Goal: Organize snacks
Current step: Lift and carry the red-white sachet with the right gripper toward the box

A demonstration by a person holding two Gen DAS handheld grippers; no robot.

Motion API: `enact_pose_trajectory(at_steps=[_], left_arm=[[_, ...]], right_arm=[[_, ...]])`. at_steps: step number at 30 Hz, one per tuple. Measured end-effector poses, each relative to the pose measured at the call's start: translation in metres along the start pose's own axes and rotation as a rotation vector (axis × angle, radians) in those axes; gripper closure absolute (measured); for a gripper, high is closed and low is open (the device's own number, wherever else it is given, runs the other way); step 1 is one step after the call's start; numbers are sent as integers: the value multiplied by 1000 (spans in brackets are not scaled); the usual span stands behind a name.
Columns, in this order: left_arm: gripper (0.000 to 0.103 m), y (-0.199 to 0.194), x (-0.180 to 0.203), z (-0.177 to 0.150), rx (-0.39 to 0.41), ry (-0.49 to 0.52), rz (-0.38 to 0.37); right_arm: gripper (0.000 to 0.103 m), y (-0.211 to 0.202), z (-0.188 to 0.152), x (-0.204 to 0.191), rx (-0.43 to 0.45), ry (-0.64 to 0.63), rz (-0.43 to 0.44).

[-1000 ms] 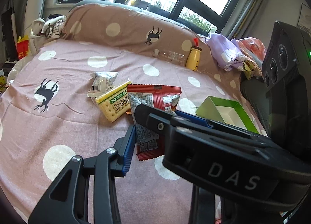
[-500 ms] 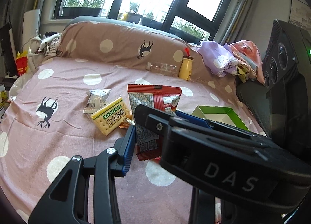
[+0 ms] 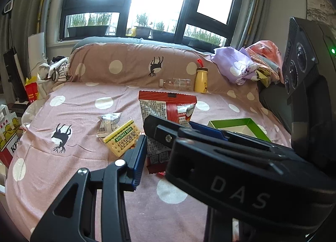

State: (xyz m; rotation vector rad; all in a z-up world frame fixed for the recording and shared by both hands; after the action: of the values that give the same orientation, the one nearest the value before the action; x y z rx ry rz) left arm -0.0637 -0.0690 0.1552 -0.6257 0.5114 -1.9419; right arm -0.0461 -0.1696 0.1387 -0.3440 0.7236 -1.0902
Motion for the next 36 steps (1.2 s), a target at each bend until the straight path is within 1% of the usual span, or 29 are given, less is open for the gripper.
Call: enact_pose_trajectory(at_steps=[5,11,20,24,36], left_arm=[[68,-3,13,3,4,35,7],[68,-2,25,7,3,54,10],[68,3,44,12,-6,92,-2],[68,8,54,13,-5,109,-20],[68,32,87,15,-41,160,-71]], right_arm=[[56,-11,1,7,25,14,8],[56,-21,2,17,49,46,24],[56,-37,2,36,80,102,28],[56,-44,2,45,97,121,17],[56,-59,-1,86,117,202,-20]])
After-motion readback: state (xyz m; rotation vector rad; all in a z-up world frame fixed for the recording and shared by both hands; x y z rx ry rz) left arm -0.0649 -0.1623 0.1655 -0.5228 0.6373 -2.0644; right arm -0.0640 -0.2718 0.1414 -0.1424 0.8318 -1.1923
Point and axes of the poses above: each gripper's, at about its wrist camera, not at the fingertips, and y roughly the way its jaws point, x to its right, z to its top, the point moved 2 cm from there along y, roughly the way its jaws point, and after that the axes turned 6 degrees about -x, right-handed, at the moved point
